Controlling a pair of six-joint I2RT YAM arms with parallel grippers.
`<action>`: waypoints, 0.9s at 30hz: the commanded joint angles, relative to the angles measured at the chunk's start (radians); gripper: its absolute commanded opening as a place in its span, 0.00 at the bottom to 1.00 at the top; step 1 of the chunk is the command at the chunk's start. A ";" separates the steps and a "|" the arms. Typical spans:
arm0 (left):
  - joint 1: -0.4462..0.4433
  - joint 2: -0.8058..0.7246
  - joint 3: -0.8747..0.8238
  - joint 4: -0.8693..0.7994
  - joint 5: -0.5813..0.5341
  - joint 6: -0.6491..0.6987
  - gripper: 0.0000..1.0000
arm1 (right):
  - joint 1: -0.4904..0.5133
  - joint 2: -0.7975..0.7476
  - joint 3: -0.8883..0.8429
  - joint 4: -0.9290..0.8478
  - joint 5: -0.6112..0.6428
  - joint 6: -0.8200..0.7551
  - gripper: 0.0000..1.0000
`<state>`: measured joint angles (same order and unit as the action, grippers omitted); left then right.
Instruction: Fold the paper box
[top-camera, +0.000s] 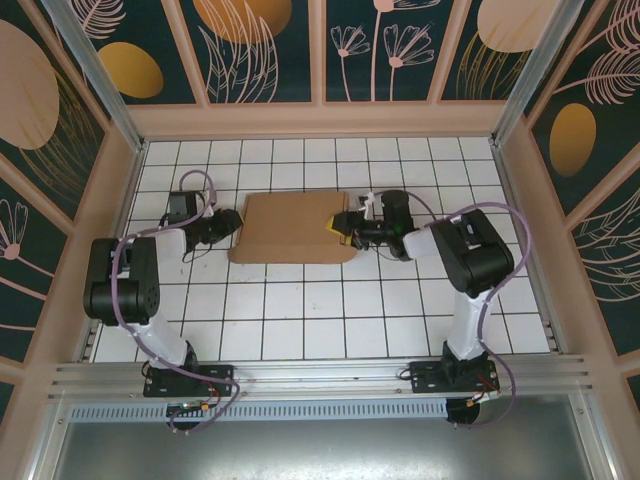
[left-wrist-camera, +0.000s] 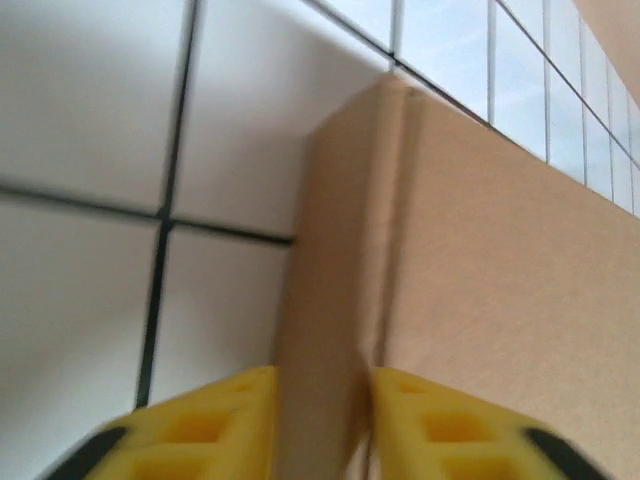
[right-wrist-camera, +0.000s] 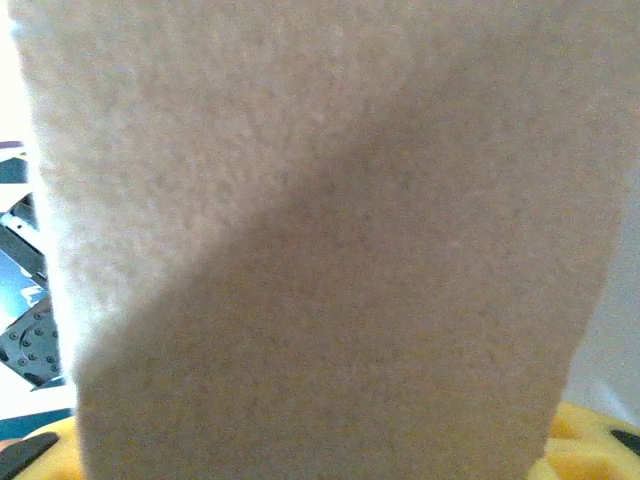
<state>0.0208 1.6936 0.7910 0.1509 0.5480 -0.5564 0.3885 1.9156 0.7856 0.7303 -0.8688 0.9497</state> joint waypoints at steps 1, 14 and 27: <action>0.006 -0.100 -0.027 -0.100 -0.088 -0.136 0.38 | 0.006 -0.079 -0.137 0.268 0.173 0.131 0.40; -0.346 -0.515 -0.068 -0.363 -0.399 -0.666 0.57 | 0.195 -0.239 -0.370 0.405 0.654 0.174 0.41; -0.530 -0.483 -0.314 0.034 -0.367 -0.904 0.62 | 0.287 -0.160 -0.355 0.451 0.709 0.187 0.42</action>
<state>-0.5045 1.1999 0.5117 0.0338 0.1745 -1.3792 0.6598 1.7294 0.4210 1.1366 -0.1860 1.1358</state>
